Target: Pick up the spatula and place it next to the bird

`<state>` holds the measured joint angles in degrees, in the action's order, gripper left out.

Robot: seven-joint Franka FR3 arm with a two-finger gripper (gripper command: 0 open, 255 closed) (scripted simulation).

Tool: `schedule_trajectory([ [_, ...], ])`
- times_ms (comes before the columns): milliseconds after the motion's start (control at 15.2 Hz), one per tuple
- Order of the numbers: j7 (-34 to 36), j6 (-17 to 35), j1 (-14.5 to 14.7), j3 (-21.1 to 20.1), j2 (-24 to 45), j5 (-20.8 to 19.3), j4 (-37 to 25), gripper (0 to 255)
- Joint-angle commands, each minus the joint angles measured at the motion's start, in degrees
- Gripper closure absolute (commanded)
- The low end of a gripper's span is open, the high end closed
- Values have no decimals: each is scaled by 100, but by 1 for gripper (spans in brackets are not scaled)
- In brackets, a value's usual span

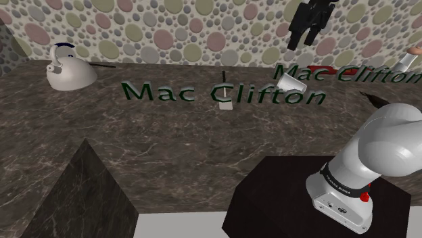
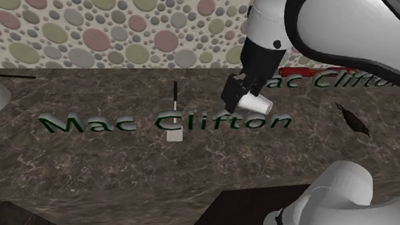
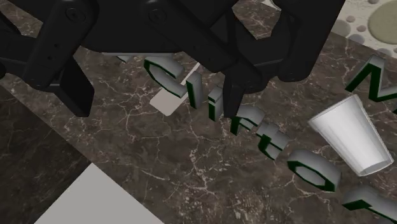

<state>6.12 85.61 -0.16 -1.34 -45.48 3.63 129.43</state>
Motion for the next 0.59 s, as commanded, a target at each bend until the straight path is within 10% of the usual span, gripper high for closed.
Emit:
schedule_trajectory([
  [0,0,0,0,0,0,0,0,0],
  [528,1105,1774,-317,-546,818,47,650,0],
])
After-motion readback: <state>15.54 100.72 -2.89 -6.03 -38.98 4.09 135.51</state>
